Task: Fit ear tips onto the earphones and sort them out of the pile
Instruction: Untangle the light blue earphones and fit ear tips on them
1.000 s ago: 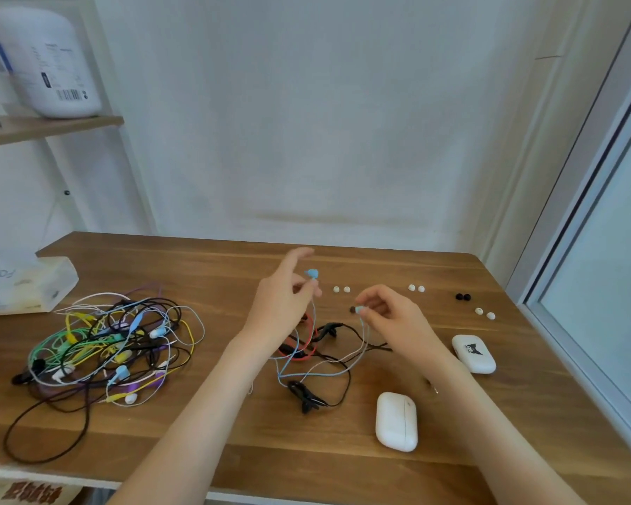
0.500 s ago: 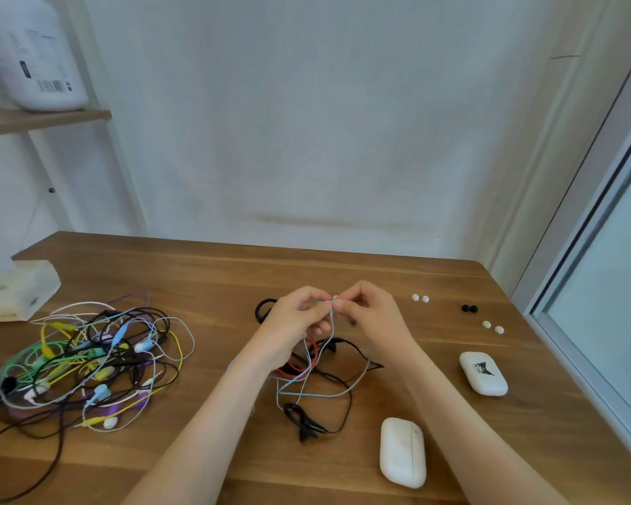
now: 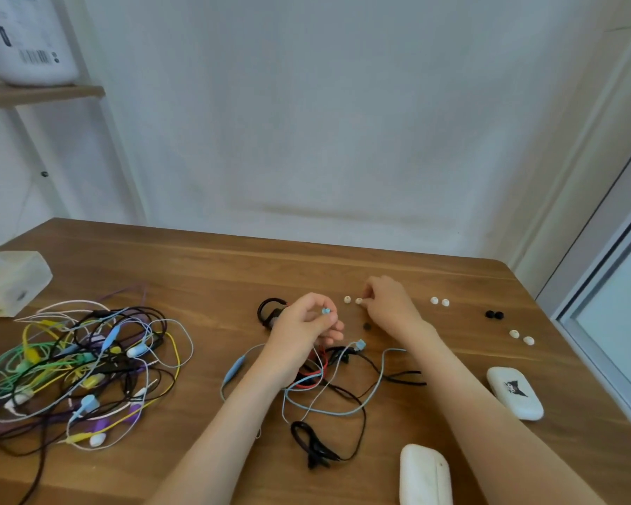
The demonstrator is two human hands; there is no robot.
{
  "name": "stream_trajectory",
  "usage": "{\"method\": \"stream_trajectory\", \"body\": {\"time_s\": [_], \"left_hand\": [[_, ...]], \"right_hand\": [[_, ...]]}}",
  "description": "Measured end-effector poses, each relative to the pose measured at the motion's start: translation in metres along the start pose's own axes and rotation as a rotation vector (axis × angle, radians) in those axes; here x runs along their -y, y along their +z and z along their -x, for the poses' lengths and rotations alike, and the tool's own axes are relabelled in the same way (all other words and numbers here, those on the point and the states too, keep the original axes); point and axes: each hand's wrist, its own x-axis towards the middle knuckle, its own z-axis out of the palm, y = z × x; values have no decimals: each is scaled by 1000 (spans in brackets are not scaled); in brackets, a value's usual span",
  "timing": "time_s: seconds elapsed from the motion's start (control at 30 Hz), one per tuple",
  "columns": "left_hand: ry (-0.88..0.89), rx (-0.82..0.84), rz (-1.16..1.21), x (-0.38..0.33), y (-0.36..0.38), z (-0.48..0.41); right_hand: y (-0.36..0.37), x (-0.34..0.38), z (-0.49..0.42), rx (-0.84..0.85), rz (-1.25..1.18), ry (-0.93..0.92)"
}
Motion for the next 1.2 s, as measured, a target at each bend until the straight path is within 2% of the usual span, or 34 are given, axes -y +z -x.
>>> {"method": "stream_trajectory", "body": {"time_s": [0.1, 0.2, 0.37, 0.47, 0.6, 0.73, 0.83, 1.07, 1.2], "left_hand": [[22, -28, -240, 1, 1, 0], [68, -16, -509, 1, 4, 3], [175, 38, -751, 2, 17, 9], [205, 62, -772, 1, 25, 12], [147, 114, -765, -4, 27, 16], [81, 179, -773, -9, 22, 23], [73, 209, -785, -11, 21, 26], [167, 78, -871, 0, 27, 22], [203, 138, -895, 5, 28, 20]], "right_hand": [[-4, 2, 6, -27, -23, -20], [-14, 3, 22, -43, -167, -26], [-30, 0, 62, -30, -276, -136], [-30, -8, 78, 18, -261, -161], [-27, -16, 79, 20, -217, -163], [-24, -19, 78, 98, -125, -246], [-27, -25, 82, 107, -112, -223], [-27, -35, 90, 125, -98, -124], [-25, -40, 91, 84, -156, -118]]}}
